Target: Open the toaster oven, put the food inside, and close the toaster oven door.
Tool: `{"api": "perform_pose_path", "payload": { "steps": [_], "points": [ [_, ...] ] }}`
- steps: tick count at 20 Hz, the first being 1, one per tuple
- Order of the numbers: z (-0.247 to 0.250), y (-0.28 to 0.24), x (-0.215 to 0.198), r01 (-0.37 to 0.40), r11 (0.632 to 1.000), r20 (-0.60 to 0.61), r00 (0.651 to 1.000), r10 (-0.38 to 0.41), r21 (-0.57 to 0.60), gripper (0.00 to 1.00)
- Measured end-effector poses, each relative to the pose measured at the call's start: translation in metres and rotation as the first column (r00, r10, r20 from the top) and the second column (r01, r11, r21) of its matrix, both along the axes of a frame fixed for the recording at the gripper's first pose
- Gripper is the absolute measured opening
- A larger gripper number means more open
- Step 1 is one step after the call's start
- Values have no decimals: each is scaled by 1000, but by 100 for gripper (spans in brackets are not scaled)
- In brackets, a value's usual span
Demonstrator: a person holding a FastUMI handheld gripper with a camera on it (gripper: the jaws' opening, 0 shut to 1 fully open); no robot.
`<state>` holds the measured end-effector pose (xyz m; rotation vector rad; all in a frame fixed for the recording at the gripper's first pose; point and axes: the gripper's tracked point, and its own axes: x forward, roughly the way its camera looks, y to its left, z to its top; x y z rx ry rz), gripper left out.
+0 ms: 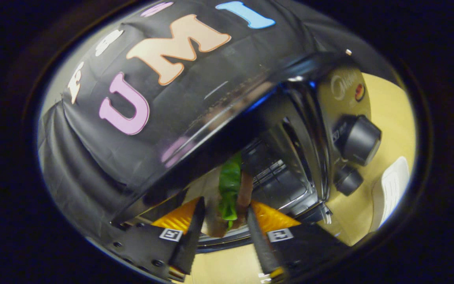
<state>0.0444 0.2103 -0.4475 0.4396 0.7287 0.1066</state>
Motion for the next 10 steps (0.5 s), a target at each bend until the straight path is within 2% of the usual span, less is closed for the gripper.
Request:
{"api": "perform_pose_path", "payload": {
  "steps": [2,3,5,8,10],
  "points": [
    [3,-15,5,-13,989,40,999,19,-150,83],
    [5,-19,4,-44,976,42,998,54,-213,89],
    [11,-17,6,-56,962,60,995,75,-267,100],
    [32,-22,-5,-52,950,57,996,73,-307,100],
    [44,-20,-22,-73,956,28,996,84,-283,100]
  ]
}}
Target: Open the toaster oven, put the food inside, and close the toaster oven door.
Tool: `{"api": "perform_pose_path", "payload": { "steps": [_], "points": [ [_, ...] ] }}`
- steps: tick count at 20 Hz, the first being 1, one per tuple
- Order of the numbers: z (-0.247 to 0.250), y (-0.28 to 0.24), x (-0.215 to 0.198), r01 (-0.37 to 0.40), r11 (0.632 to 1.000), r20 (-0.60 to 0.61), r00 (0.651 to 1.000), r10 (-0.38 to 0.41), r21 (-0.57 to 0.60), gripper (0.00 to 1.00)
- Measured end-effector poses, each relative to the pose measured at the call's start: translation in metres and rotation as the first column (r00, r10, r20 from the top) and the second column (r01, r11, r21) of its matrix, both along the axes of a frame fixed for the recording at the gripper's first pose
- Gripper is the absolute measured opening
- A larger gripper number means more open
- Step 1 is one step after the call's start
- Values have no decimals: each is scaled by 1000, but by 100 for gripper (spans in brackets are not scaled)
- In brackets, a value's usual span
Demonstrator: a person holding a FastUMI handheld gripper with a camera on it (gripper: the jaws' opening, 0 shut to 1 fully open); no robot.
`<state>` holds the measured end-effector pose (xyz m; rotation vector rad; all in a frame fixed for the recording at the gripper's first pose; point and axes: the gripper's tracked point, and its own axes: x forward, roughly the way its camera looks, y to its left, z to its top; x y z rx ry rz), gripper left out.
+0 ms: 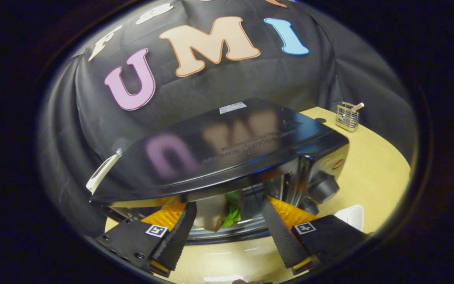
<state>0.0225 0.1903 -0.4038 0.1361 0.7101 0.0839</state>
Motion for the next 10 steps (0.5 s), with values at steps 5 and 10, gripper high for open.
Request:
{"api": "perform_pose_path", "payload": {
  "steps": [5,10],
  "points": [
    [23,-6,-72,-132,991,-108,985,134,25,100],
    [14,-36,-144,-199,980,-237,951,198,21,100]
  ]
}}
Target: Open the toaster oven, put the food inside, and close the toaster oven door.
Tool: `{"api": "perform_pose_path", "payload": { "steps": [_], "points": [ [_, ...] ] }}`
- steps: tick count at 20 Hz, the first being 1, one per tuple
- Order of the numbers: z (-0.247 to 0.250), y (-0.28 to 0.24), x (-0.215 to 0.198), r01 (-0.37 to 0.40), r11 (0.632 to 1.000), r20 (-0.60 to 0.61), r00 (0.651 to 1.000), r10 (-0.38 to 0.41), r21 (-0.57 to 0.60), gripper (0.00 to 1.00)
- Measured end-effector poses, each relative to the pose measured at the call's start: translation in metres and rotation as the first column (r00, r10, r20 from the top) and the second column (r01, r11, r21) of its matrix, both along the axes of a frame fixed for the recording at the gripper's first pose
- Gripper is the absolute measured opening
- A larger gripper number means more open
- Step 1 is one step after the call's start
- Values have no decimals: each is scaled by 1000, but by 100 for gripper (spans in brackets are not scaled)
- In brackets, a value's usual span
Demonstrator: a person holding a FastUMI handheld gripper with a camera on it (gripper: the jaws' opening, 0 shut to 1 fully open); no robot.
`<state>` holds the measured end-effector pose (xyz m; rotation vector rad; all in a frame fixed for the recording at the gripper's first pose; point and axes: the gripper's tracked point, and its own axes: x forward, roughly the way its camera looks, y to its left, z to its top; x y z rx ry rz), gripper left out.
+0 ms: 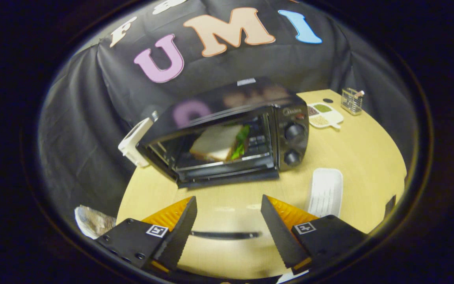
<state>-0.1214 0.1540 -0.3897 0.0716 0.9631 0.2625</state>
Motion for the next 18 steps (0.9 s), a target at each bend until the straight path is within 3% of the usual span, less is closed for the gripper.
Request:
{"api": "perform_pose_path", "payload": {
  "steps": [8,14,18],
  "points": [
    [-62,-32,-58,11,1000,-217,976,-8,12,100],
    [-93,-29,-58,-43,999,-269,962,48,27,100],
    [-85,-23,-42,-31,998,-243,969,42,49,99]
  ]
}}
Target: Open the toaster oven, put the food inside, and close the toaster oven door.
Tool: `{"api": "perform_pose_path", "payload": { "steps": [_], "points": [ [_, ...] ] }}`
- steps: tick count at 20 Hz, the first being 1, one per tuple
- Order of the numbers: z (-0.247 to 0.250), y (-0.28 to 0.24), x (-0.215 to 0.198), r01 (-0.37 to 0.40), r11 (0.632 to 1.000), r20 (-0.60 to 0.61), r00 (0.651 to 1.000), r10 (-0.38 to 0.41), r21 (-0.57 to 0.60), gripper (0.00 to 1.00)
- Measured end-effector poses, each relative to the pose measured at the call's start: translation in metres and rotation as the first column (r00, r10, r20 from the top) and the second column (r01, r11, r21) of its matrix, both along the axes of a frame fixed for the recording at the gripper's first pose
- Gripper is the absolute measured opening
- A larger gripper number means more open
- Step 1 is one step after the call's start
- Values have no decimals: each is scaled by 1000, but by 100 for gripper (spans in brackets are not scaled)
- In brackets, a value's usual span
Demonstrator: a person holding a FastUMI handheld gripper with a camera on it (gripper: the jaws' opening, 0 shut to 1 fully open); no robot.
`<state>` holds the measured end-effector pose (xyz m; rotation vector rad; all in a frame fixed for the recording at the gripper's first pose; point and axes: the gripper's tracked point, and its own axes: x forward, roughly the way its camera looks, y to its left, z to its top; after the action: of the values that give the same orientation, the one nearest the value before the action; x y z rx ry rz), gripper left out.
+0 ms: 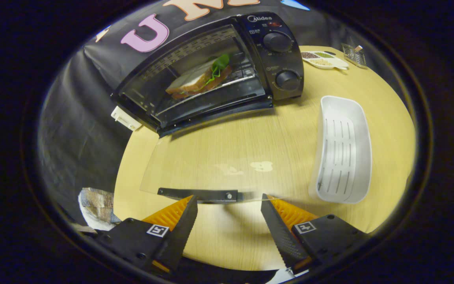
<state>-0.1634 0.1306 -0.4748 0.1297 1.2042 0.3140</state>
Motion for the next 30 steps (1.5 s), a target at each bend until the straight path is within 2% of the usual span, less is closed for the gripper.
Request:
{"api": "perform_pose_path", "payload": {
  "steps": [6,14,19,30],
  "points": [
    [19,5,9,4,1000,22,1000,-4,-1,99],
    [76,22,47,22,1000,171,985,-23,12,99],
    [90,31,61,0,1000,225,974,3,-13,100],
    [113,44,99,86,996,308,947,-94,37,100]
  ]
}}
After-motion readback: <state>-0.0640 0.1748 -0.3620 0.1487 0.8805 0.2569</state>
